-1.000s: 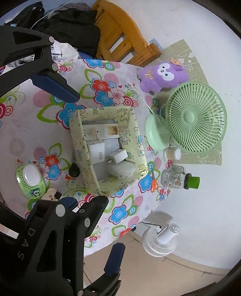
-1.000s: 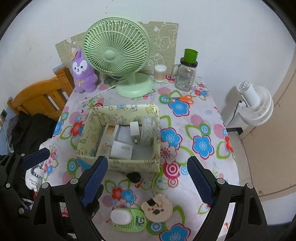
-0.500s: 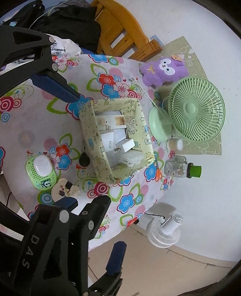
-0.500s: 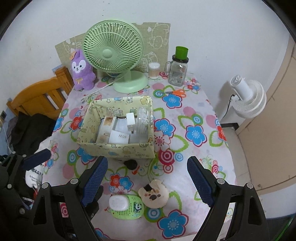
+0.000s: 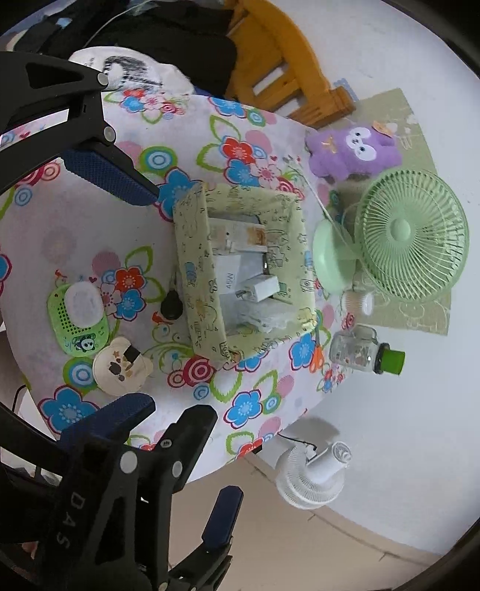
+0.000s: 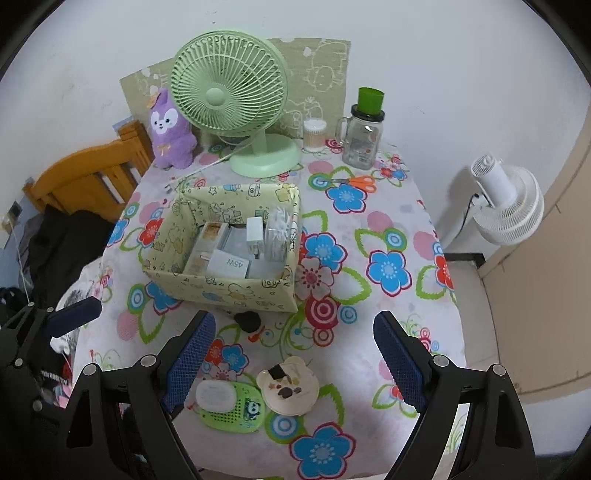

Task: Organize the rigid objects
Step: 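Withdraw both grippers from the fabric box back over the table, then move both grippers toward the black car key and round lid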

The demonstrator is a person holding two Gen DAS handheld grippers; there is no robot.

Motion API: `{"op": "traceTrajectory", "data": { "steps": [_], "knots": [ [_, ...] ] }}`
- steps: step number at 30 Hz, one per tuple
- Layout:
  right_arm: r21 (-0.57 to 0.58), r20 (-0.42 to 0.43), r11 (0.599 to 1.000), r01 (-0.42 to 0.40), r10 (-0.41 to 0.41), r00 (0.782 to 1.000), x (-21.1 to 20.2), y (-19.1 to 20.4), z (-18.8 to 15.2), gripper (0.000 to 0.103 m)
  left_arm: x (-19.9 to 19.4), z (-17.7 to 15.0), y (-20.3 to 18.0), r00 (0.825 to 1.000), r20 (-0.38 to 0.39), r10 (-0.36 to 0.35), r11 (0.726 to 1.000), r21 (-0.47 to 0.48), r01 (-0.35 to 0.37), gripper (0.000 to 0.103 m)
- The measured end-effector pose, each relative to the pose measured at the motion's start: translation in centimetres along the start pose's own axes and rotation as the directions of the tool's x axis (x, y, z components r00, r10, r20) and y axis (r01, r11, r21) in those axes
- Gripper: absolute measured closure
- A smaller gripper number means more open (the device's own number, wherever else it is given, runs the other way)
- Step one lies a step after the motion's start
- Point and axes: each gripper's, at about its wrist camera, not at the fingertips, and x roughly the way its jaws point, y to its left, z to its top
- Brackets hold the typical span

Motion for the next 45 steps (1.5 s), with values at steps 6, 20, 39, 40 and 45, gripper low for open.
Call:
{"op": "traceTrajectory", "data": {
  "steps": [6, 20, 39, 40, 45],
  "knots": [
    [-0.031, -0.004, 0.999, -0.038, 0.037, 0.999, 1.1, -0.8, -0.5, 0.013, 1.1, -0.7, 0.0, 1.0, -0.013, 0.015, 0.999, -0.03, -0.016, 0.0],
    [-0.081, -0.046, 0.994, -0.073, 0.069, 0.997, 5.2, -1.0, -2.4, 0.013, 5.8, -3.4, 1.0, 0.996, -0.083, 0.031, 0.994, -0.102, -0.039, 0.0],
    [-0.036, -0.136, 0.997, -0.066, 0.061, 0.989, 10.7, -1.5, -5.6, 0.013, 10.9, -4.6, 0.9, 0.989, -0.138, 0.062, 0.998, -0.006, -0.064, 0.001],
    [-0.026, -0.138, 0.998, -0.06, 0.056, 0.989, 10.9, -1.5, -5.7, 0.013, 11.2, -4.6, 0.9, 0.988, -0.139, 0.064, 0.998, 0.0, -0.065, 0.001],
    [0.015, -0.146, 0.999, -0.034, 0.035, 0.989, 11.9, -1.8, -5.9, 0.013, 12.5, -4.1, 1.0, 0.988, -0.141, 0.063, 0.998, 0.027, -0.059, 0.001]
  ]
}}
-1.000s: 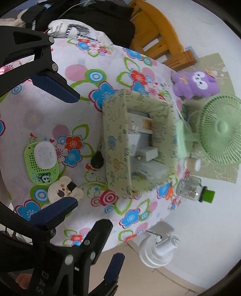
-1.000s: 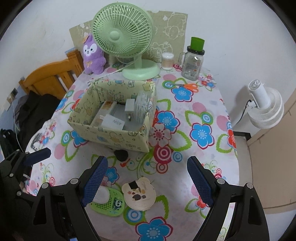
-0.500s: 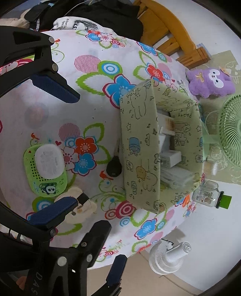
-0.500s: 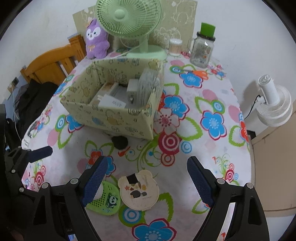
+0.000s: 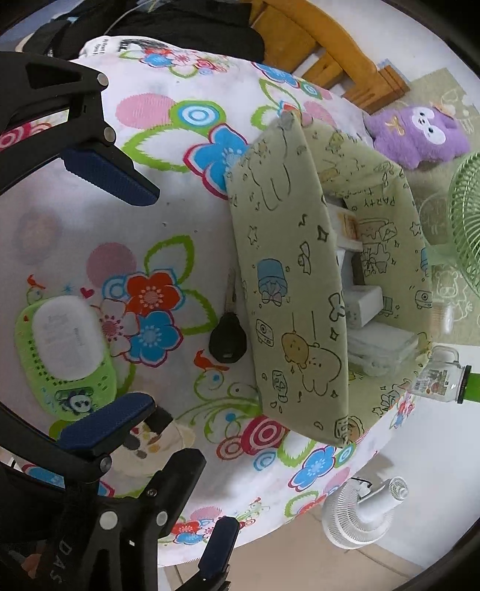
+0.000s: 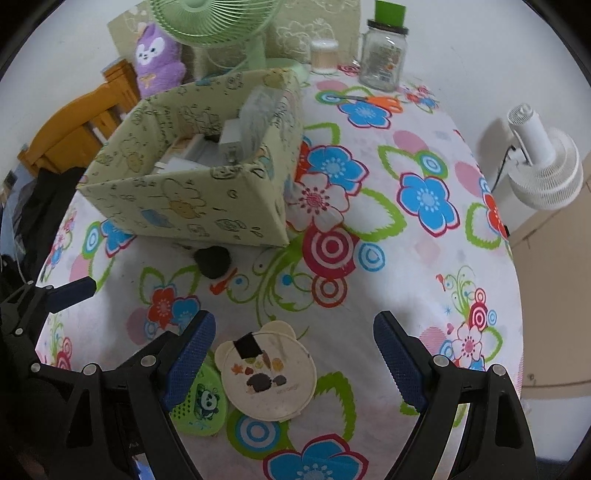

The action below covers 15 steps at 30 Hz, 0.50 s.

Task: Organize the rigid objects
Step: 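Move both grippers toward the black car key and round lid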

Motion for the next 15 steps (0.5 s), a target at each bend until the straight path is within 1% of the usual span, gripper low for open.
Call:
{"op": "traceTrajectory", "data": {
  "steps": [7, 15],
  "knots": [
    [0.059, 0.002, 0.998, 0.039, -0.039, 0.999, 0.8, -0.8, 0.2, 0.013, 1.9, 1.3, -0.5, 1.0, 0.011, -0.016, 0.999, 0.039, 0.015, 0.002],
    [0.083, 0.006, 0.994, 0.072, -0.073, 0.997, 1.6, -1.4, 0.7, 0.013, 3.6, 2.2, -0.9, 0.999, 0.017, -0.027, 0.999, 0.029, 0.027, 0.003]
  ]
}}
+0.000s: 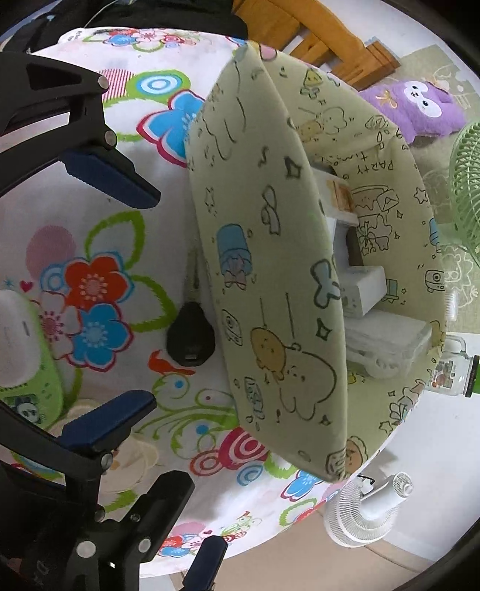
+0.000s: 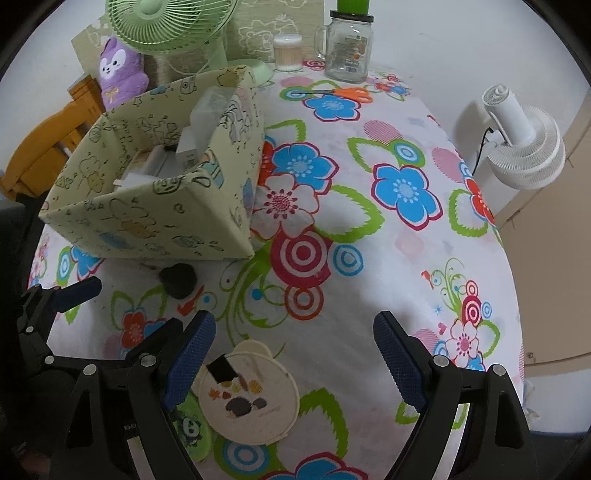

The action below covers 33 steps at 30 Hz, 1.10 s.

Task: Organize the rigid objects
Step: 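Move both grippers toward the black car key and round lid, then lower the left gripper onto the black car key and close it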

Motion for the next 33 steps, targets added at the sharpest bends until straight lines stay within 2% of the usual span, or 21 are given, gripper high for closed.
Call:
{"op": "traceTrajectory", "data": {
  "steps": [6, 12, 14, 19, 22, 25, 26, 27, 28, 29, 33],
  "knots": [
    [0.036, -0.006, 0.999, 0.019, -0.019, 1.0, 0.7, -1.0, 0.5, 0.013, 1.1, 1.1, -1.1, 0.998, -0.01, 0.066, 0.997, -0.026, -0.067, 0.007],
    [0.025, -0.004, 0.999, 0.035, -0.035, 0.999, 1.0, -1.7, 1.5, 0.013, 2.2, 2.1, -1.8, 0.998, -0.045, 0.049, 0.994, -0.096, -0.054, 0.014],
    [0.017, -0.003, 0.999, 0.035, -0.035, 0.999, 1.1, -1.8, 1.8, 0.013, 2.4, 2.4, -2.2, 0.997, -0.05, 0.066, 0.992, -0.105, -0.071, 0.017],
    [0.051, -0.01, 0.999, 0.012, -0.011, 1.0, 1.7, -2.4, 2.2, 0.013, 3.0, 3.2, -3.4, 0.994, -0.057, 0.092, 0.981, -0.166, -0.1, 0.017],
    [0.064, -0.017, 0.998, 0.007, -0.006, 1.0, 2.0, -2.6, 2.3, 0.013, 3.3, 3.6, -4.0, 0.994, -0.041, 0.1, 0.98, -0.171, -0.105, 0.019],
    [0.079, -0.02, 0.997, -0.002, 0.004, 1.0, 2.0, -3.0, 2.2, 0.013, 2.9, 3.2, -4.4, 0.997, -0.027, 0.071, 0.981, -0.178, -0.075, 0.032],
    [0.078, -0.02, 0.997, -0.001, 0.003, 1.0, 2.0, -3.0, 2.2, 0.013, 2.8, 3.2, -4.5, 0.997, -0.021, 0.068, 0.983, -0.171, -0.07, 0.04],
    [0.077, -0.02, 0.997, 0.0, 0.002, 1.0, 1.9, -3.1, 2.2, 0.013, 2.7, 3.1, -4.7, 0.998, -0.015, 0.063, 0.984, -0.168, -0.065, 0.055],
    [0.078, -0.019, 0.997, 0.0, 0.001, 1.0, 1.9, -3.1, 2.1, 0.013, 2.5, 3.1, -4.8, 0.999, -0.007, 0.054, 0.985, -0.162, -0.054, 0.062],
    [0.081, -0.018, 0.997, 0.001, 0.001, 1.0, 1.8, -3.1, 2.1, 0.013, 2.3, 3.1, -5.0, 0.999, -0.01, 0.047, 0.987, -0.156, -0.048, 0.065],
    [0.079, -0.017, 0.997, -0.009, 0.01, 1.0, 1.5, -2.9, 1.6, 0.013, 2.0, 2.9, -5.1, 1.0, -0.015, 0.026, 0.993, -0.116, -0.027, 0.066]
  ]
}}
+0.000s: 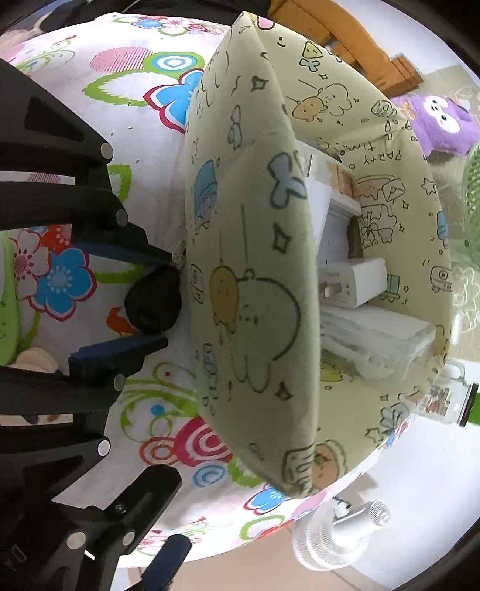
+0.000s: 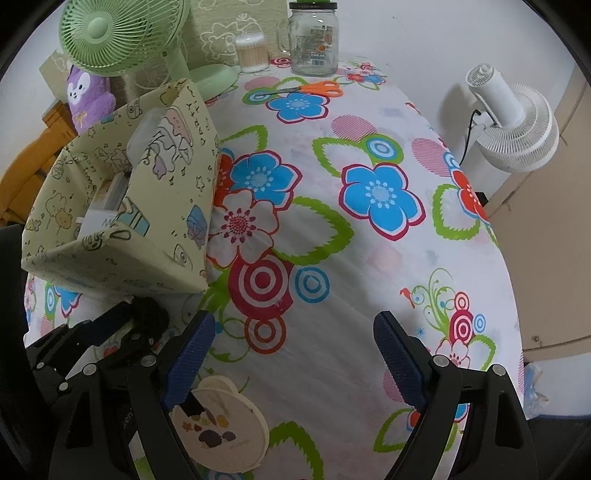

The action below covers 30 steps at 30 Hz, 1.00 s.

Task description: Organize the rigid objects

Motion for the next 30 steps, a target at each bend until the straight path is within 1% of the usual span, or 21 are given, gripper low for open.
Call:
{"op": "traceTrajectory", "data": {
  "steps": [5, 9, 10, 11, 13, 19, 23, 30],
  "knots": [
    [-0.01, -0.001, 1.0, -0.001, 0.001, 1.0, -0.3, 0.5, -0.9, 0.013, -0.4, -0.8, 0.2, 1.0, -0.015, -0.017, 1.0, 0.026, 0.017, 0.066],
    [-0.01, -0.01, 1.0, -0.005, 0.004, 1.0, -0.5, 1.0, -1.8, 0.013, -0.9, -1.8, 0.4, 1.0, -0.018, -0.017, 0.999, 0.049, 0.017, 0.066],
    [-0.01, -0.013, 1.0, -0.005, 0.005, 1.0, -0.5, 1.2, -2.1, 0.013, -1.0, -2.1, 0.5, 1.0, -0.018, -0.015, 0.998, 0.058, 0.016, 0.067],
    [-0.01, -0.016, 1.0, -0.007, 0.007, 1.0, -0.5, 1.3, -2.4, 0.013, -1.0, -2.3, 0.6, 1.0, -0.016, -0.018, 0.998, 0.067, 0.019, 0.072],
    [-0.007, -0.023, 1.0, -0.009, 0.008, 1.0, -0.5, 1.7, -2.9, 0.013, -1.3, -2.8, 0.6, 1.0, -0.014, -0.016, 0.996, 0.09, 0.018, 0.071],
    [0.019, -0.043, 1.0, -0.022, 0.023, 0.999, -0.2, 2.8, -4.2, 0.013, -1.4, -3.5, 2.6, 1.0, -0.014, -0.026, 0.99, 0.135, 0.028, 0.071],
    [0.03, -0.053, 0.999, -0.018, 0.02, 0.998, -0.1, 3.3, -4.7, 0.013, -1.8, -4.5, 4.0, 0.999, -0.017, -0.029, 0.986, 0.161, 0.032, 0.071],
    [0.079, -0.101, 0.997, 0.005, 0.003, 0.995, 0.9, 3.8, -5.9, 0.013, -2.3, -5.6, 5.2, 0.999, -0.021, -0.028, 0.974, 0.224, 0.032, 0.071]
  ]
}}
